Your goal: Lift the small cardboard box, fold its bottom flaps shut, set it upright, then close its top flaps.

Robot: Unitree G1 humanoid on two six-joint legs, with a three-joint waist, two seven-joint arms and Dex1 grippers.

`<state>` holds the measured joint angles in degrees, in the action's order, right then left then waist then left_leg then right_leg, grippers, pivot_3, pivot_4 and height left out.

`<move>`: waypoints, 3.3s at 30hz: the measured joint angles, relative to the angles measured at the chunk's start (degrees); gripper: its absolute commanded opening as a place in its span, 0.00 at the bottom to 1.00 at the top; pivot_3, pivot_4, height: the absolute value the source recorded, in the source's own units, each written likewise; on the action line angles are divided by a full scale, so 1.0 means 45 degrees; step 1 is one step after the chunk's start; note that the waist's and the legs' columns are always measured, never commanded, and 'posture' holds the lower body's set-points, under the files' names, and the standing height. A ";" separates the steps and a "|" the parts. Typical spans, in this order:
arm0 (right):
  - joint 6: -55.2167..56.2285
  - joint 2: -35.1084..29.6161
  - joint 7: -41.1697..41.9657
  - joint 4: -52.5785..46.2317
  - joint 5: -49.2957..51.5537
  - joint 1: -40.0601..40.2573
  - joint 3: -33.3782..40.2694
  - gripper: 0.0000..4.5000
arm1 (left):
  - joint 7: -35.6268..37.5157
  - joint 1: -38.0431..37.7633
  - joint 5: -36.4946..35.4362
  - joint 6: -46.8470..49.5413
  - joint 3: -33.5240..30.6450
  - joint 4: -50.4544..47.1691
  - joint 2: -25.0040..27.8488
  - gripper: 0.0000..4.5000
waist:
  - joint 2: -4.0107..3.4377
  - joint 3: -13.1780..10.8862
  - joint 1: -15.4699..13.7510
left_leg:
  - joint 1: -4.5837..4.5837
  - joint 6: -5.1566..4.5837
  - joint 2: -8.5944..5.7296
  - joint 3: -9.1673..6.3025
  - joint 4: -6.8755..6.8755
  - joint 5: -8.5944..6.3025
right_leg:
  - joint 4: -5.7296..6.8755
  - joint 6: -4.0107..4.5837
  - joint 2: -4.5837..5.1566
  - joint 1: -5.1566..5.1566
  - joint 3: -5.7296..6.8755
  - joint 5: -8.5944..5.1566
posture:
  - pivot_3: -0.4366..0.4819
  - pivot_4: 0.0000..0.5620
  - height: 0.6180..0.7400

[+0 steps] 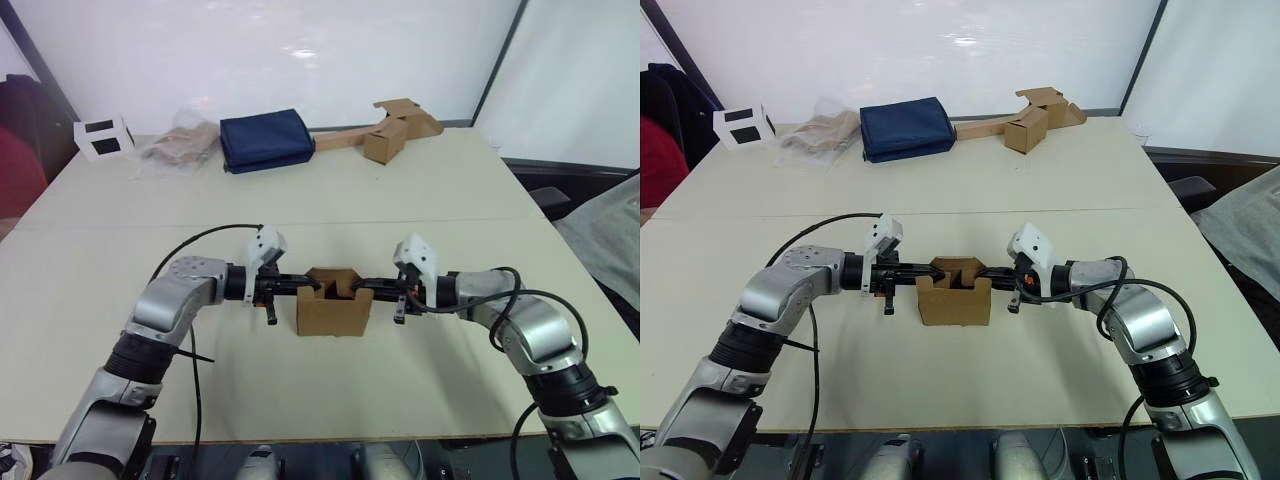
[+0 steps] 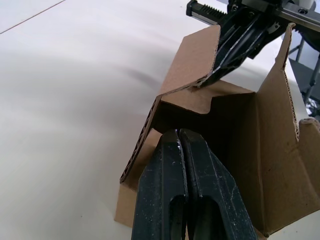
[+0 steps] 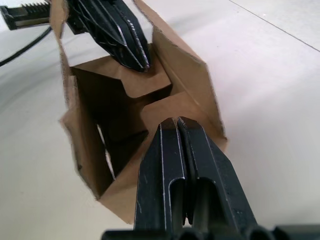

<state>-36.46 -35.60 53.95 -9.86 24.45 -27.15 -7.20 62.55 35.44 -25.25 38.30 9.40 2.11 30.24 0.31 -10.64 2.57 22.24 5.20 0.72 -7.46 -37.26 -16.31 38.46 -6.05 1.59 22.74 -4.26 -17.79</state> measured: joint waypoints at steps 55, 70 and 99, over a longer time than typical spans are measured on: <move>-0.0764 -0.0294 -0.2127 -0.3926 -0.0425 0.0939 -0.1973 0.00 | 0.1107 0.1212 0.1952 -0.2043 -0.0620 0.5371 -0.0747 0.01 | -0.0001 0.0000 0.0028 | 0.0019 0.0000 -0.0001 -0.0010 0.0001 0.0000 | -0.0002 0.0000 -0.0004 0.0020 0.0006 0.0000 | 0.48 0.27 1.00; -0.0482 0.0126 -0.2108 -0.3645 -0.0565 0.1134 -0.1802 0.00 | 0.2000 -0.1141 -0.2262 0.2769 -0.1476 -0.2257 0.1716 0.01 | -0.0003 -0.0001 -0.0006 | -0.0022 0.0001 0.0003 -0.0017 0.0017 0.0000 | -0.0022 0.0000 -0.0001 -0.0030 0.0013 -0.0002 | 0.48 0.27 1.00; 0.0463 0.0679 -0.2330 -0.0109 -0.0916 -0.1418 -0.0821 0.00 | 0.1223 -0.1571 -0.1190 0.0990 -0.0177 -0.1717 0.1078 0.01 | -0.0005 -0.0001 -0.0006 | -0.0016 0.0002 0.0002 -0.0008 0.0019 0.0001 | -0.0021 0.0002 0.0001 -0.0020 0.0009 0.0000 | 0.48 0.27 1.00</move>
<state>-34.38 -32.55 43.46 -10.35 20.33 -33.53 -10.90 68.05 28.37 -30.61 42.75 8.60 -5.62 35.10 0.29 -10.64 2.54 22.17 5.21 0.73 -7.49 -37.17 -16.31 38.36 -6.04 1.60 22.66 -4.22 -17.79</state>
